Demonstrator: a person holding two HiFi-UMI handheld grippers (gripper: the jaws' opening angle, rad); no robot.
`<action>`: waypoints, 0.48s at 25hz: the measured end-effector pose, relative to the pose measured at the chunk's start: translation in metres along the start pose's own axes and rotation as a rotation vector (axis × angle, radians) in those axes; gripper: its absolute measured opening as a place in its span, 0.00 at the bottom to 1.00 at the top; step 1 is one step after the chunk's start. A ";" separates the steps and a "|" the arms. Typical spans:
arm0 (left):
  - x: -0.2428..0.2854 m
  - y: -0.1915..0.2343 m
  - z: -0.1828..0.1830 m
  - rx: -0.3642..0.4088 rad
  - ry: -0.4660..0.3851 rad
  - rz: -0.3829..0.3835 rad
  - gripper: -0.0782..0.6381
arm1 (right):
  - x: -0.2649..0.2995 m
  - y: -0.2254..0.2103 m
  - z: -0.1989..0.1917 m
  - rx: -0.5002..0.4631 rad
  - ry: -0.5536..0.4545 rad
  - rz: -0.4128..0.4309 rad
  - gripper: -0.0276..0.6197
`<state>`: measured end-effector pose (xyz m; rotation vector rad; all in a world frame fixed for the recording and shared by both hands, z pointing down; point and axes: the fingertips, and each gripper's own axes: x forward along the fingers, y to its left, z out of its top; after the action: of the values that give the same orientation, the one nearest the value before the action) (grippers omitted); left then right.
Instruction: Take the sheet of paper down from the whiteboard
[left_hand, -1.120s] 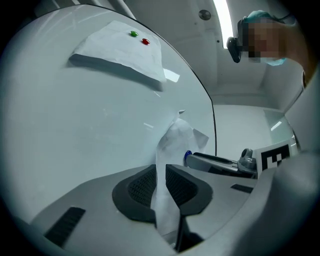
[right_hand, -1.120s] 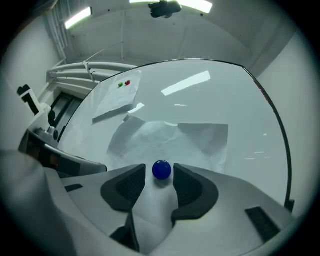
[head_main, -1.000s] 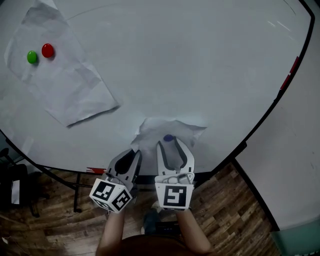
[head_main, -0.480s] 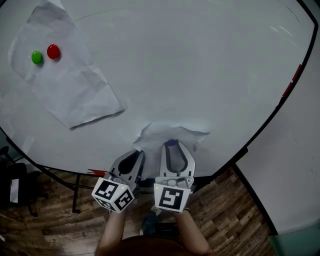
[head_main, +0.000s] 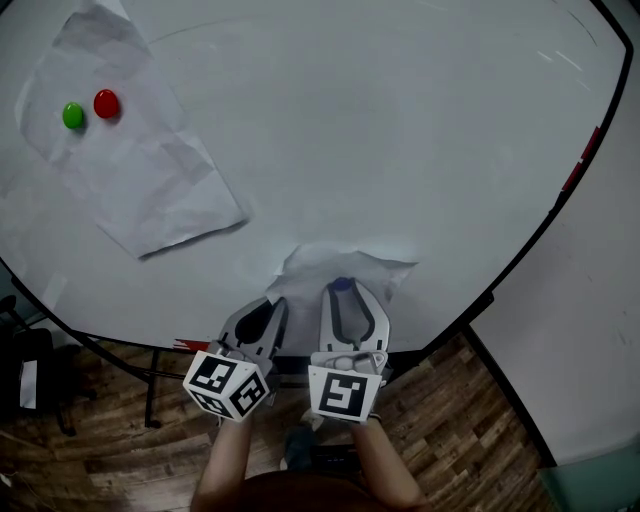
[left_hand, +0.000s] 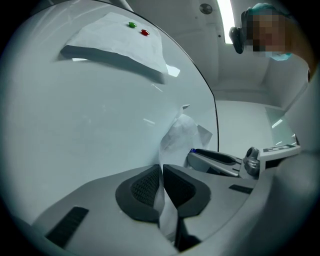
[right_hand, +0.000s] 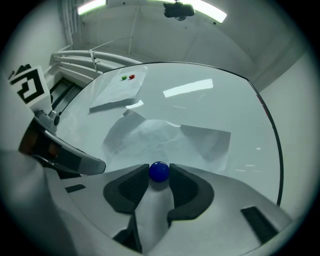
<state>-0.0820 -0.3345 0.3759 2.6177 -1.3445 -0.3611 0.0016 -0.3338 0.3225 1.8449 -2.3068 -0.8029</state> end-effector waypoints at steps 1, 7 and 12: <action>0.001 0.002 0.000 -0.009 0.002 0.012 0.16 | 0.000 0.000 0.000 -0.003 0.002 0.003 0.24; 0.000 0.007 0.000 -0.143 -0.028 0.010 0.14 | 0.000 -0.001 0.000 0.000 0.033 0.023 0.25; 0.000 0.008 0.001 -0.201 -0.057 0.017 0.14 | -0.002 -0.001 0.003 -0.021 0.046 0.032 0.25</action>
<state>-0.0882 -0.3395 0.3774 2.4472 -1.2744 -0.5415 0.0017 -0.3313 0.3196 1.7934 -2.2851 -0.7694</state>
